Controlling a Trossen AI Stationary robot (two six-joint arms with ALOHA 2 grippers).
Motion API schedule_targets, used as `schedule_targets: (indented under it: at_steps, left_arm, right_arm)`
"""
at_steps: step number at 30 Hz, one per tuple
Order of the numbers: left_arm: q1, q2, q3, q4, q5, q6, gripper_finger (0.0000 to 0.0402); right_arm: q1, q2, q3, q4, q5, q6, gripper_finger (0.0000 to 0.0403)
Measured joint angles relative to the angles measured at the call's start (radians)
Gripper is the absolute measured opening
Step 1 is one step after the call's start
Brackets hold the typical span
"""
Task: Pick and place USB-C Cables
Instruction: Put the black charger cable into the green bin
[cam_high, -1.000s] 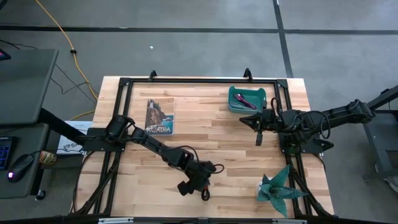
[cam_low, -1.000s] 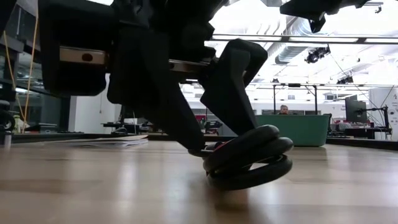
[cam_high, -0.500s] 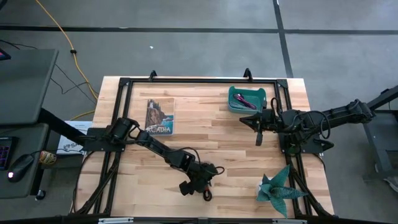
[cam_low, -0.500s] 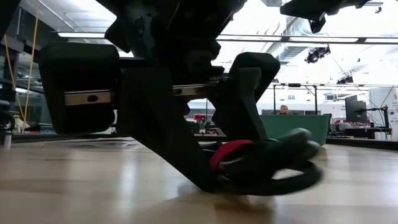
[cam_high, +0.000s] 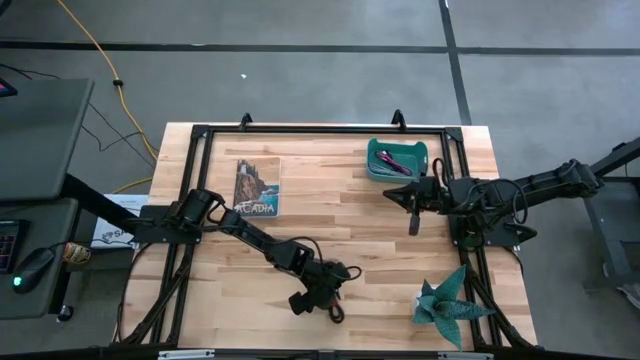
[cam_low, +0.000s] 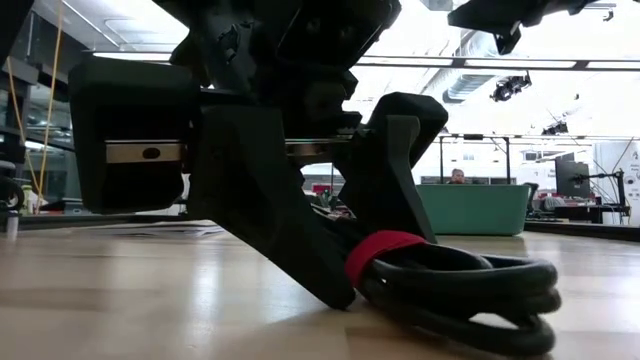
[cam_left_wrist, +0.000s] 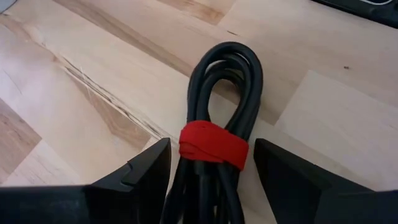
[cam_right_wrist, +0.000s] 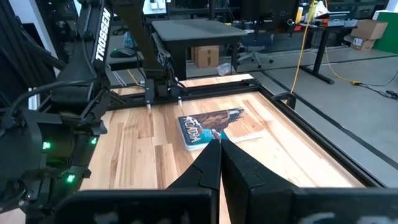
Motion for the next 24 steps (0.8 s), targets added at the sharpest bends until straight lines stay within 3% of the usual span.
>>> schedule_targets:
  at_steps: [14,18,24]
  left_arm:
    - [0.000,0.001,-0.001,-0.005,-0.003,-0.025,0.0203]
    - [0.003,0.000,-0.002,-0.009,0.000,-0.035,0.0156]
    - [0.015,0.002,0.020,-0.042,-0.003,-0.051,0.0043]
  right_arm:
    - [0.000,0.000,0.000,0.007,0.000,0.000,0.0000]
    - [0.000,0.000,0.000,0.007,0.000,0.000,0.0000]
    - [0.000,0.000,0.000,0.003,0.000,0.000,0.0000]
